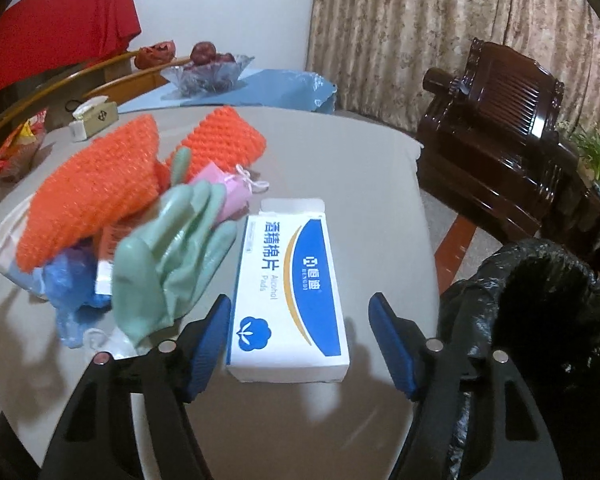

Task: Collect trash
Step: 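Grasp the orange foam net with the left tool while the right tool grasps the white alcohol-pad box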

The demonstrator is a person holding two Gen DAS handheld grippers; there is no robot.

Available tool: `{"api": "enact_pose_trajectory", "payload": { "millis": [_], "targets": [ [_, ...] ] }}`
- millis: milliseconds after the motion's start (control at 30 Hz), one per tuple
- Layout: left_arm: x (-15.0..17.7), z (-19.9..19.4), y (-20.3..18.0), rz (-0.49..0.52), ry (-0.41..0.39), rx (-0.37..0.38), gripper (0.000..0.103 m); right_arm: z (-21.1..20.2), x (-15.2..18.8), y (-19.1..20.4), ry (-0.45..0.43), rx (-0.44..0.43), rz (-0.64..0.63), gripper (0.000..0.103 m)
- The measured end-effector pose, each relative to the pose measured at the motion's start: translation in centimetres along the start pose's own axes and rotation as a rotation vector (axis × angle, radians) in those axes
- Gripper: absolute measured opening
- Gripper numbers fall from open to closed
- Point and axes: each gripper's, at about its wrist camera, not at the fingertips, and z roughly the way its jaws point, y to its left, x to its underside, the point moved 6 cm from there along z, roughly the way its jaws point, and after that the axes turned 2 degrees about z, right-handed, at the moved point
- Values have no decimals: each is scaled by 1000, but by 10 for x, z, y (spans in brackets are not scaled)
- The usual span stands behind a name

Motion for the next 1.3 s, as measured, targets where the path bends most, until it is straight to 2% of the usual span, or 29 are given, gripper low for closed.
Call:
{"api": "enact_pose_trajectory", "payload": {
  "millis": [100, 200, 300, 567, 667, 767, 833, 867, 933, 1033, 1133, 1167, 1200, 1233, 1300],
  "targets": [
    [0, 7, -6, 7, 5, 10, 98, 10, 2, 3, 34, -19, -10, 64],
    [0, 13, -11, 12, 8, 18, 98, 18, 4, 2, 74, -44, -2, 55],
    [2, 20, -15, 22, 15, 26, 95, 18, 4, 1, 84, -66, 8, 54],
    [13, 41, -28, 53, 68, 49, 79, -1, -12, -6, 25, -67, 28, 54],
    [17, 49, -32, 65, 91, 58, 69, -5, -14, -6, 14, -73, 31, 54],
    [22, 55, -34, 68, 119, 71, 53, -8, -15, -7, 8, -74, 30, 54],
    [25, 58, -35, 63, 134, 87, 36, -10, -14, -7, 5, -76, 34, 54],
    [26, 58, -35, 60, 136, 94, 33, -11, -14, -7, 4, -77, 36, 54],
    [26, 57, -35, 57, 135, 114, 11, -15, -14, -8, -1, -81, 39, 54],
    [24, 54, -35, 46, 132, 129, 1, -22, -15, -8, -13, -85, 38, 54],
    [20, 50, -34, 43, 120, 118, 1, -31, -18, -7, -33, -94, 38, 54],
    [19, 49, -33, 42, 118, 112, 3, -33, -19, -6, -38, -97, 37, 54],
    [18, 49, -31, 37, 120, 104, 10, -34, -20, -5, -41, -98, 36, 54],
    [18, 49, -31, 32, 124, 99, 35, -35, -20, -4, -43, -99, 35, 54],
    [20, 49, -29, 28, 121, 79, 63, -35, -20, -3, -44, -101, 35, 54]
  ]
}}
